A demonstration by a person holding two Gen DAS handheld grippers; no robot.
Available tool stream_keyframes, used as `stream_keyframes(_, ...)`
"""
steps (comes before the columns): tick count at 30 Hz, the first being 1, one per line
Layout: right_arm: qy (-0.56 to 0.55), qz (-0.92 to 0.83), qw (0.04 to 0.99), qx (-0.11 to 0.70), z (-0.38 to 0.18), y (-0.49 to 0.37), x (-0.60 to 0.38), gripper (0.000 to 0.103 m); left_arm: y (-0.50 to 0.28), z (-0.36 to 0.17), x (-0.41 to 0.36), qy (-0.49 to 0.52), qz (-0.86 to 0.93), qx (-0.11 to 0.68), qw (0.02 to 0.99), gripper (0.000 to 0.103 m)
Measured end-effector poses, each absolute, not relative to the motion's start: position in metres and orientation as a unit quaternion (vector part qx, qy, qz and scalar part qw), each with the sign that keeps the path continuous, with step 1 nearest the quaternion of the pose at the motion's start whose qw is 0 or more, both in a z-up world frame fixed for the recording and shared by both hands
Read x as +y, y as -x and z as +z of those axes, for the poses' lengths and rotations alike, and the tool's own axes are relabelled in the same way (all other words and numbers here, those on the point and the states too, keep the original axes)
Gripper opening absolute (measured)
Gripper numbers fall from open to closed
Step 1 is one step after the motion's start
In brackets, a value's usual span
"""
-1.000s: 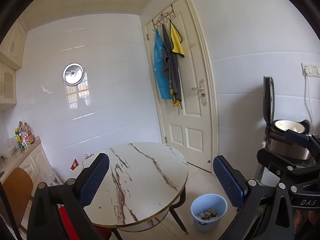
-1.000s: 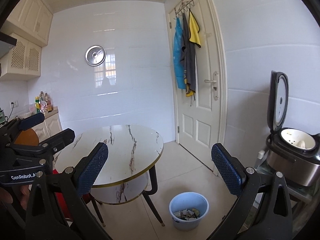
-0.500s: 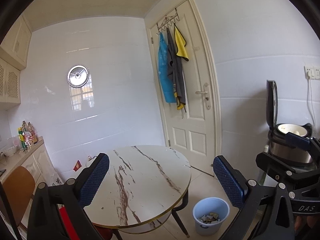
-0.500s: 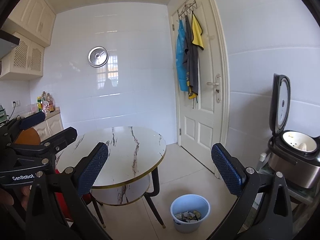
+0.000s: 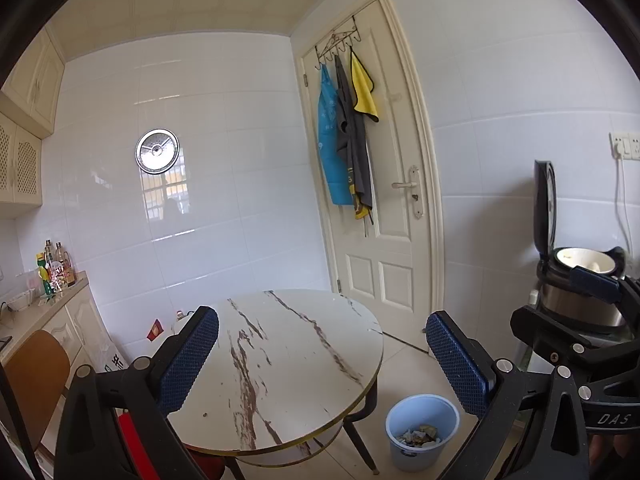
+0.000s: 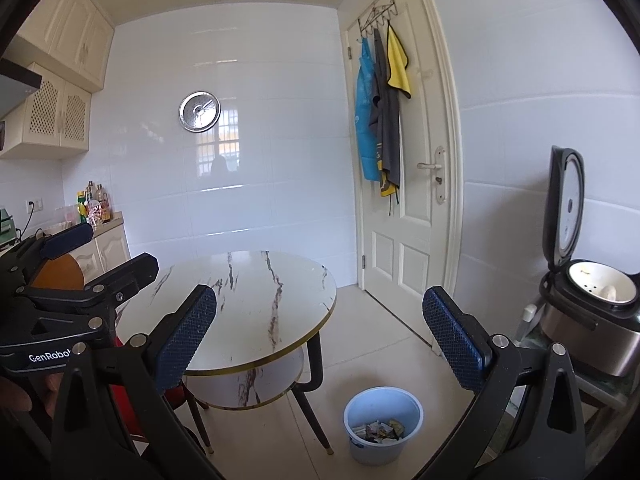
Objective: Collect trash
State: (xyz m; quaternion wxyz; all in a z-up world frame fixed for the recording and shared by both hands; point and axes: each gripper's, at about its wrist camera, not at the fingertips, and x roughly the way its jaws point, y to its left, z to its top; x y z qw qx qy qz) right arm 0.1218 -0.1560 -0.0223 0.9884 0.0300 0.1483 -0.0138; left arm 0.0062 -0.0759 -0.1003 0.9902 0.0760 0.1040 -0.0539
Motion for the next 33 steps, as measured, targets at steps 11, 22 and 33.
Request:
stream_keyframes(11, -0.030, -0.012, 0.988, 0.149, -0.0235, -0.1229, -0.1555, 0.103, -0.0107, -0.1041, -0.0735, -0.078, -0.052, 0.103, 0.990, 0.103)
stream_keyframes(22, -0.030, -0.011, 0.988, 0.149, -0.0236, -0.1227, -0.1556, 0.103, -0.0135, -0.1083, -0.0691, -0.078, -0.053, 0.102, 0.990, 0.103)
stream_keyframes(33, -0.029, -0.007, 0.989, 0.147, -0.0227, -0.1246, -0.1581, 0.103, -0.0152, -0.1094, -0.0695, -0.078, -0.052, 0.099, 0.991, 0.103)
